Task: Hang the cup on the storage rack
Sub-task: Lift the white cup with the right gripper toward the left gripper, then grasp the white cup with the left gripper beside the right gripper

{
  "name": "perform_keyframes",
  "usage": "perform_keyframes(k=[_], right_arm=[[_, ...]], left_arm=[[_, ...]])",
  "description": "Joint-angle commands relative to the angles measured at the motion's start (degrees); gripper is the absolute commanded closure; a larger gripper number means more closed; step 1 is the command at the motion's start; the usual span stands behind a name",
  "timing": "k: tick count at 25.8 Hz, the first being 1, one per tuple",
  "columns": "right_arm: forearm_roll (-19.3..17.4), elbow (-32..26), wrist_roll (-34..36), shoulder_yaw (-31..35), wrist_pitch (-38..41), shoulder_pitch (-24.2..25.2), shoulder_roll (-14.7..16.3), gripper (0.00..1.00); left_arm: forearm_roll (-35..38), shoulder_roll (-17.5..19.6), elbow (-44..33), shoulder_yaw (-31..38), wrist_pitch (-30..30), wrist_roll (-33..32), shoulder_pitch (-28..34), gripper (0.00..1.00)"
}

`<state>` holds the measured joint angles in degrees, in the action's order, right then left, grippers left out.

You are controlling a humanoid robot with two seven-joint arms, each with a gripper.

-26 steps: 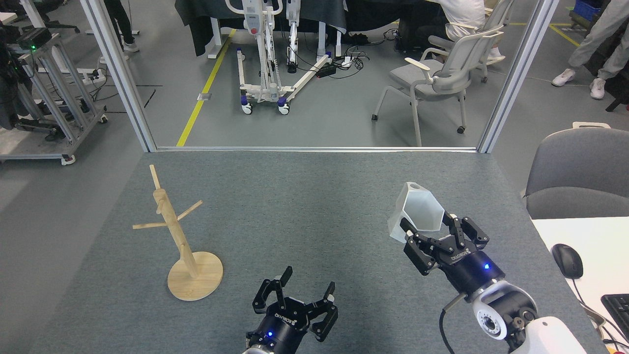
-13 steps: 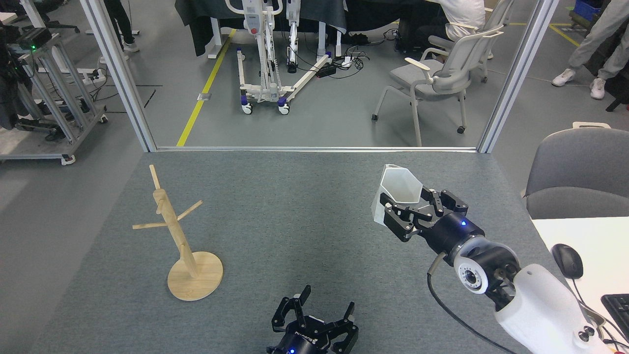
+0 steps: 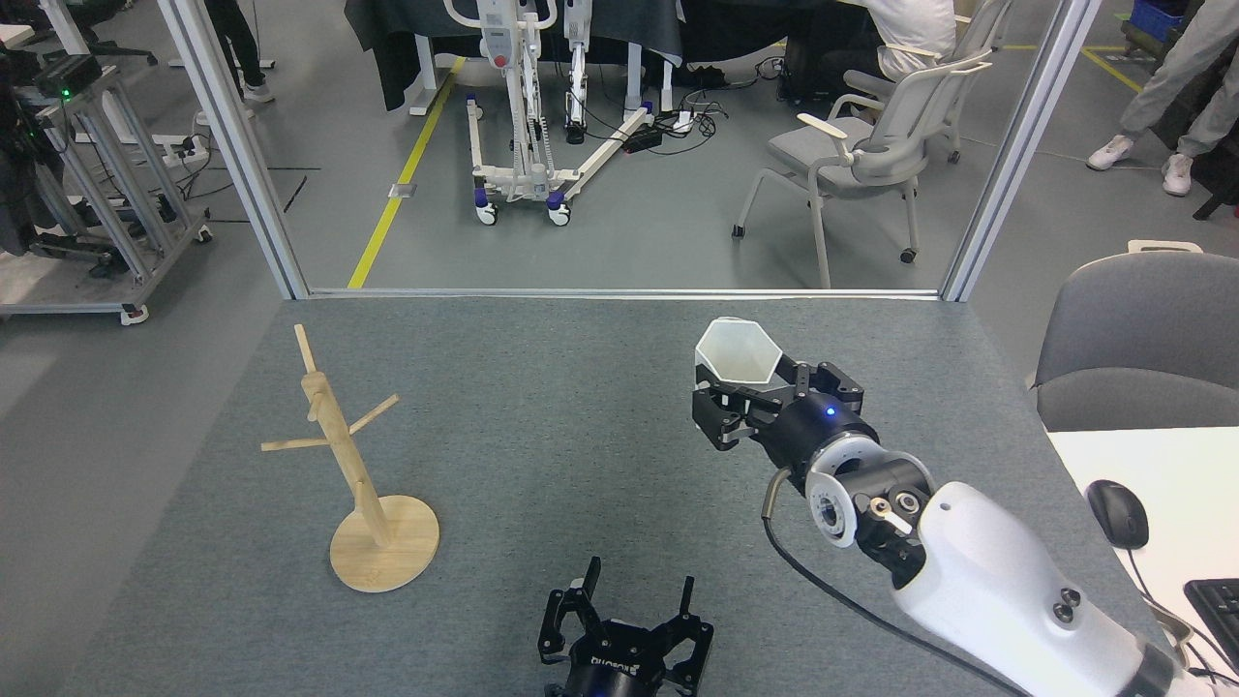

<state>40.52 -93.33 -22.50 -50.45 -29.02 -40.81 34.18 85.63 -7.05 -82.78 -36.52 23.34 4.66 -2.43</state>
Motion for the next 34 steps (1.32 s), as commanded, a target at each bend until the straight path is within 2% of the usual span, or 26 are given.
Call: perform_keyframes(k=[1,7,10,12,17,19,25,34], right_arm=[[0.1,0.0,-0.9,-3.1,-5.1,-1.6,-3.0,1.0],[0.4,0.4,-0.9,-4.3,-6.5,-1.7,-5.3,1.0],[0.7,0.7,-0.9,-4.1,-6.5,-1.8,-6.3,1.0],[0.7,0.7,-0.9,-4.0,-6.5,-1.8,-6.6,1.0],[0.9,0.9,-0.9,-3.7,-6.6,-1.8,-7.6,1.0],[0.9,1.0,-0.9,-3.7,-6.6,-1.9,-7.8,1.0],[1.0,1.0,-0.9,-3.7,-7.1,-1.8,-8.4,1.0],[2.5,1.0,-0.9,-3.7,-7.2,-1.3,-9.4,1.0]], left_arm=[[0.1,-0.1,-0.1,-0.1,0.4,0.3,-1.3,0.02],[0.2,-0.5,-1.5,-0.6,0.4,-0.7,-4.7,0.02],[0.2,-0.5,-0.8,-1.9,0.2,-4.2,-6.2,0.1],[-0.3,-0.5,1.1,-2.0,0.0,-6.8,-7.3,0.1],[-0.8,-0.7,1.9,-2.0,0.5,-7.9,-9.2,0.09],[-2.1,-0.7,2.2,-2.0,1.0,-8.0,-11.0,0.09],[-9.3,-0.7,3.4,-1.9,7.6,-7.9,-15.6,0.08],[-12.7,-0.8,6.1,-1.9,7.6,-8.0,-20.3,0.07]])
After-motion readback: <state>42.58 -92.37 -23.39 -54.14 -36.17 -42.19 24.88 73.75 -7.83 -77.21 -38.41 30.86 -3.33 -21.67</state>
